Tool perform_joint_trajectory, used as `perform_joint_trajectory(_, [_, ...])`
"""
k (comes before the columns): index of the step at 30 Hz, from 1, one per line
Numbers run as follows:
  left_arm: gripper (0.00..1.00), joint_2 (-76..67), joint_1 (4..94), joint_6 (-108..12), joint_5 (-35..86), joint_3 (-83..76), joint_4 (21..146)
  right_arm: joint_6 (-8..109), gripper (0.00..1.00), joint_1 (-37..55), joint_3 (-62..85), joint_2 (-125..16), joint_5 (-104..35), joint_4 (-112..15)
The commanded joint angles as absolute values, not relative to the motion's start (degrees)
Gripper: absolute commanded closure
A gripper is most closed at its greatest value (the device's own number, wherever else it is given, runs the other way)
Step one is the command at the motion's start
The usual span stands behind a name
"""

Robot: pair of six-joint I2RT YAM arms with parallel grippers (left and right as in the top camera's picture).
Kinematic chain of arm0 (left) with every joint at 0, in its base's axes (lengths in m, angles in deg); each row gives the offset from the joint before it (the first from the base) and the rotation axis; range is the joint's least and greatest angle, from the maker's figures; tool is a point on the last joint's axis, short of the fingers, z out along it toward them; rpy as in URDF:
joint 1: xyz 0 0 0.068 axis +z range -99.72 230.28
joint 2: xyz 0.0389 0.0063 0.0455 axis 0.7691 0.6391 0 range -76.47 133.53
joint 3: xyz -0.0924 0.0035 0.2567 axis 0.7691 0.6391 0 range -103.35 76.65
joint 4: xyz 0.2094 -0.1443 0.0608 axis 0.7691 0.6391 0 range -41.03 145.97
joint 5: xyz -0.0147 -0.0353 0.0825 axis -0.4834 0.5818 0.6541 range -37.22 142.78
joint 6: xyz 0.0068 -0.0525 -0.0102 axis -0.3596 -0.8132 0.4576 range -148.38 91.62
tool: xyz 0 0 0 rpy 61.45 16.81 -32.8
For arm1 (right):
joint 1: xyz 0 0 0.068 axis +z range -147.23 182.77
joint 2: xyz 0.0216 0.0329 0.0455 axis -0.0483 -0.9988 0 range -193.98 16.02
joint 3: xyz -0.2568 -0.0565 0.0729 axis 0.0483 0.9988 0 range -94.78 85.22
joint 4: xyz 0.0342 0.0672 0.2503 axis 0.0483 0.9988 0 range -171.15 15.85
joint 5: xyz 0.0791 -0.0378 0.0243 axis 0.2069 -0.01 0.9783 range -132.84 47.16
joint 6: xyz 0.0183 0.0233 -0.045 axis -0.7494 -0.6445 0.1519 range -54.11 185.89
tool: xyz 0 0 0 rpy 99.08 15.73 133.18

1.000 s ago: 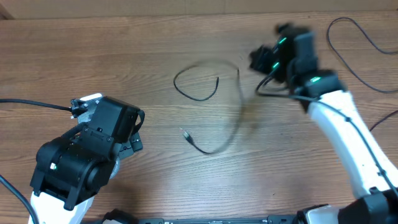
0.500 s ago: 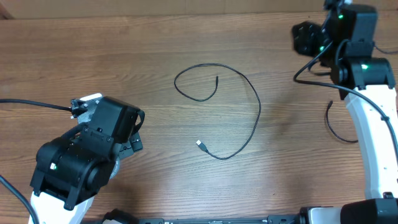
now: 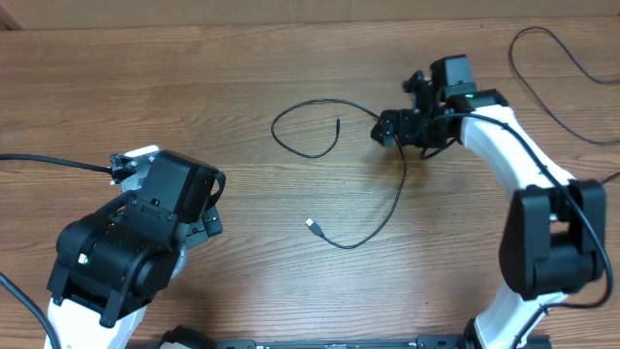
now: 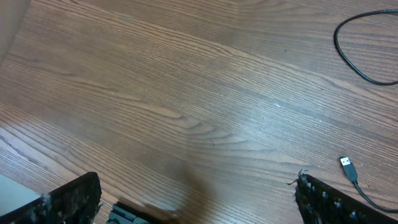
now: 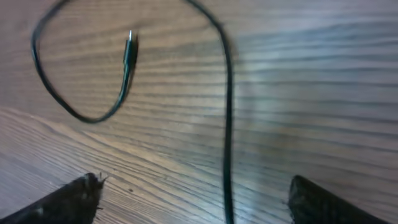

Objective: Untangle cables
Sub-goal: 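Pull the cable to the top right and lay it down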

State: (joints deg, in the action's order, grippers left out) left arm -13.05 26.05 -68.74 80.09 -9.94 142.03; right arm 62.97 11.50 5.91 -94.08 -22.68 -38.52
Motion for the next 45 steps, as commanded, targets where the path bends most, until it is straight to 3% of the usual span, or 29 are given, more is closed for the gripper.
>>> perform_joint_trajectory(1, [0.0, -13.09, 26.27, -69.52, 81.27, -10.05, 141.96, 64.66, 0.07, 14.15, 6.19, -96.79, -21.78, -39.11])
perform_joint_trajectory(5, [0.01, -13.09, 26.27, -69.52, 81.27, -10.05, 141.96, 64.9, 0.2, 16.31, 6.19, -99.09, -29.23, -41.14])
perform_joint_trajectory(7, [0.0, -13.07, 26.27, -69.52, 81.27, -10.05, 141.94, 64.88, 0.36, 17.23, 6.19, -100.51, -34.54, -42.6])
perform_joint_trajectory(11, [0.01, -13.07, 26.27, -69.52, 81.27, -10.05, 141.94, 64.88, 0.96, 17.42, 6.15, -101.27, -38.13, -45.51])
perform_joint_trajectory(16, [0.0, -13.09, 26.27, -69.54, 81.27, -10.05, 141.94, 64.72, 0.96, 15.74, -0.95, -99.0, -39.13, -44.61])
perform_joint_trajectory(26, [0.0, -13.09, 26.27, -69.54, 81.27, -10.05, 141.94, 64.53, 0.96, 8.83, -25.19, -91.46, -64.18, -45.34])
perform_joint_trajectory(31, [0.0, -13.07, 26.27, -69.52, 81.27, -10.05, 141.94, 66.84, 0.96, 4.18, -30.2, -91.39, -63.74, -47.94])
perform_joint_trajectory(39, [0.01, -13.09, 26.27, -69.54, 81.27, -10.05, 141.94, 66.84, 0.96, 1.1, -29.8, -94.39, -46.28, -41.73])
perform_joint_trajectory(45, [0.0, -13.09, 26.27, -69.54, 81.27, -10.05, 141.94, 66.84, 0.96, 1.51, -29.83, -94.45, -46.17, -43.39])
